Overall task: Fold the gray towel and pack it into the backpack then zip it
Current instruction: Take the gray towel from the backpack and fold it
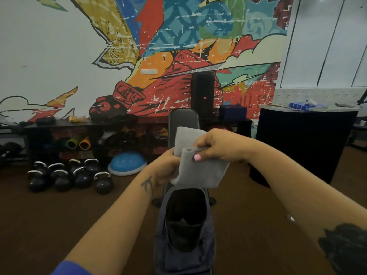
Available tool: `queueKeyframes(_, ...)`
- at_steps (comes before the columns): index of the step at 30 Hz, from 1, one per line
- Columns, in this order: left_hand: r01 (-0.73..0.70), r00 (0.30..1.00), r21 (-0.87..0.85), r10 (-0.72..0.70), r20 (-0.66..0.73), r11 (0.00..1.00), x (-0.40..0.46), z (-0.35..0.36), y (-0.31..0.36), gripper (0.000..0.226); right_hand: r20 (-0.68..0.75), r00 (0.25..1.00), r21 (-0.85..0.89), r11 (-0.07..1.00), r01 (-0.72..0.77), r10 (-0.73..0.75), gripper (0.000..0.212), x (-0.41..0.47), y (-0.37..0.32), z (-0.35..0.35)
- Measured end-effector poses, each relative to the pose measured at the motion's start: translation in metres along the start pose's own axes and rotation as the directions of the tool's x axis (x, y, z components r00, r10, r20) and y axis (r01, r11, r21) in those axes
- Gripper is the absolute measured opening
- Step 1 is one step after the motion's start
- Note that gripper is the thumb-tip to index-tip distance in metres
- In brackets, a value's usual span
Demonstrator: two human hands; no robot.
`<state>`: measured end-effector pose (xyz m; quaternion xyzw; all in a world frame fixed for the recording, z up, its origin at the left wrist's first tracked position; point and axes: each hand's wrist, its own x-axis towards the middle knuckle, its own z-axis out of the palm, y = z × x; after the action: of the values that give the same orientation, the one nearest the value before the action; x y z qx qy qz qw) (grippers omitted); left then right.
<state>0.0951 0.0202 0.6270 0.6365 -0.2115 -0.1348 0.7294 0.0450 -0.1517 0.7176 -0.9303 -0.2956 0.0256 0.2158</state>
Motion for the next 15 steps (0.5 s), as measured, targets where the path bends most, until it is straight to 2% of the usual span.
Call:
queueKeyframes(3,0.052,0.999,-0.072,-0.05,0.017,0.996,-0.003,0.007,-0.003,0.013,-0.131,0.99,0.05,0.998,-0.036,0.043,0.02,0.0,0.004,-0.007)
queueKeyframes(5,0.095,0.995,-0.116,-0.09,0.051,0.989,-0.005,0.01,-0.004,0.016,-0.202,0.975,0.082,0.994,-0.077,0.092,0.018,0.002,0.008,-0.01)
queueKeyframes(9,0.092,0.987,-0.086,-0.079,0.143,0.992,-0.009,0.014,-0.001,0.023,-0.259,0.953,0.121,0.984,-0.131,0.159,0.019,0.005,0.018,-0.01)
queueKeyframes(12,0.111,0.971,-0.076,-0.091,0.221,0.991,-0.012,0.015,0.002,0.033,-0.272,0.94,0.17,0.972,-0.162,0.205,0.023,0.006,0.023,-0.009)
queueKeyframes(15,0.133,0.964,-0.07,-0.112,0.242,0.989,-0.013,0.016,0.002,0.037,-0.231,0.947,0.157,0.969,-0.191,0.224,0.031,0.007,0.026,-0.008)
